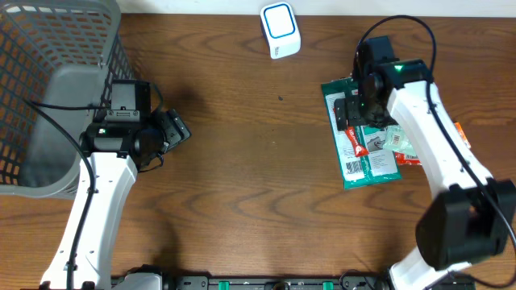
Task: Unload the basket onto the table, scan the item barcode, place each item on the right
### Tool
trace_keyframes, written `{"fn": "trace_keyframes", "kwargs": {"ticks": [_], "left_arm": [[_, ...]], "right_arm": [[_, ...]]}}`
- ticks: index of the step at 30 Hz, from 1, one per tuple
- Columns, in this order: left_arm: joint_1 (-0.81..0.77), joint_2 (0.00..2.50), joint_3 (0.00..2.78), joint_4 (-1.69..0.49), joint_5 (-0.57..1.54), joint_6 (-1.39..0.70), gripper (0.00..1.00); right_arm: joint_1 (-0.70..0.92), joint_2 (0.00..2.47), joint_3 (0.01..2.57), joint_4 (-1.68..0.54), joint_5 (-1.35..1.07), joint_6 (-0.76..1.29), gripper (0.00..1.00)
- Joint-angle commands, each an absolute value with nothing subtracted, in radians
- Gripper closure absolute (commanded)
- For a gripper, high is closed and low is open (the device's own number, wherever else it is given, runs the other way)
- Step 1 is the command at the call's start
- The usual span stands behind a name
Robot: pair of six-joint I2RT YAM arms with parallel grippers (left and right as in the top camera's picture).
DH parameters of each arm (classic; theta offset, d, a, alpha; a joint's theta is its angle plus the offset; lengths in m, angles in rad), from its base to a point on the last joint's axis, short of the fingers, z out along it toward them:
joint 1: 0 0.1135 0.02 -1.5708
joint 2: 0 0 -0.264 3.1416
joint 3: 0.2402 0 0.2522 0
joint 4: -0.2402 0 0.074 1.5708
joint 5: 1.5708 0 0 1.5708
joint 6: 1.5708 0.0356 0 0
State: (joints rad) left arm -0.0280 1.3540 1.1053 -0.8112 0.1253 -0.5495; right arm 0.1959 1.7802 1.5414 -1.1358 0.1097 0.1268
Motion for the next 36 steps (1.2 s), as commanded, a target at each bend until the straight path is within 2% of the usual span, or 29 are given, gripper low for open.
{"fn": "trace_keyframes", "kwargs": {"ticks": [1,14,23,30,36], "left_arm": [[-0.023,1.359,1.102,-0.814,0.123,-0.543,0.15],[-0.024,1.359,1.102,-0.814,0.123,-0.543,0.15],[-0.023,1.359,1.102,-0.814,0.123,-0.543,0.15],[-0.023,1.359,1.102,-0.814,0.123,-0.543,0.15],[-0.023,1.359,1.102,-0.814,0.123,-0.543,0.15]], "right_arm": [[0.204,1.596,1.550,-1.137,0.115,0.134,0.01],[0.203,0.994,1.507,-1.136,0.199,0.096,0.01],[0.154,0.443,1.091,-1.005,0.204,0.090,0.01],[0.030,0.110,0.710,-0.776,0.134,0.112,0.01],[0.018,0.005,0.423,-0.293,0.086,0.158,0.01]]}}
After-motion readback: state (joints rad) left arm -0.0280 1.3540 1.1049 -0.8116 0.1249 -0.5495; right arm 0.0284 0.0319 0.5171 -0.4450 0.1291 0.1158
